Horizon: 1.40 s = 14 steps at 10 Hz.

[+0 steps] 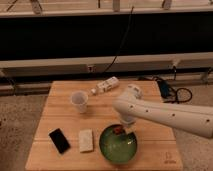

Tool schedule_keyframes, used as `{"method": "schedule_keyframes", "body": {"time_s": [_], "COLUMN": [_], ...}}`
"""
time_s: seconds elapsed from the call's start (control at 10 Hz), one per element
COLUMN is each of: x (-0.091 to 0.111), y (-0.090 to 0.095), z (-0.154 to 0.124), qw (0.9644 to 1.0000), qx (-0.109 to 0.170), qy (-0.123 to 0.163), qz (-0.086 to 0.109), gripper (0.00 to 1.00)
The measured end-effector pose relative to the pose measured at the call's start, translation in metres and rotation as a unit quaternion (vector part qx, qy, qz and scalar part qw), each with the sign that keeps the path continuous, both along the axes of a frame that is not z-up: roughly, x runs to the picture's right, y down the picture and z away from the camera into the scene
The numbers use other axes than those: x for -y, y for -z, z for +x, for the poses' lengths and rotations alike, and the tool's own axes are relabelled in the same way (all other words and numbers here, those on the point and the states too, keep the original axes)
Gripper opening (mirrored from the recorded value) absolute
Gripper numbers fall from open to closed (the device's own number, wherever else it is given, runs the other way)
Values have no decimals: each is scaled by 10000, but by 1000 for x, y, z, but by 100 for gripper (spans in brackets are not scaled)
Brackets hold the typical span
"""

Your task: Place the pepper in the ceramic bowl

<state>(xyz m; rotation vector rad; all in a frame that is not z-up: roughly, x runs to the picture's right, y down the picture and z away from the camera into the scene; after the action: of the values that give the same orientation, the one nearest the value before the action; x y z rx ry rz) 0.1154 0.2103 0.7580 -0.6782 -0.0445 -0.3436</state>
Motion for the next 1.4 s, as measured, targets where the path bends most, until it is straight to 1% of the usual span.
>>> {"method": "schedule_keyframes", "body": {"time_s": [0.2,0.5,0.6,0.8,1.0,1.1,1.3,1.4], "x": [-4,-6,-6,-7,-7,-7,-7,-8], "y": [2,3,4,4,4,4,5,5], "z": [-14,-13,-14,-16,-17,-17,-19,-20], "qw": [10000,10000,10000,10000,10000,9999,9999,9999], "qx": [63,59,66,72,79,85,104,109], "qy": [-4,44,54,64,61,72,88,91], "qz": [-5,-10,-9,-5,-2,-1,12,13], "gripper": [0,0,1,8,10,19,28,37]}}
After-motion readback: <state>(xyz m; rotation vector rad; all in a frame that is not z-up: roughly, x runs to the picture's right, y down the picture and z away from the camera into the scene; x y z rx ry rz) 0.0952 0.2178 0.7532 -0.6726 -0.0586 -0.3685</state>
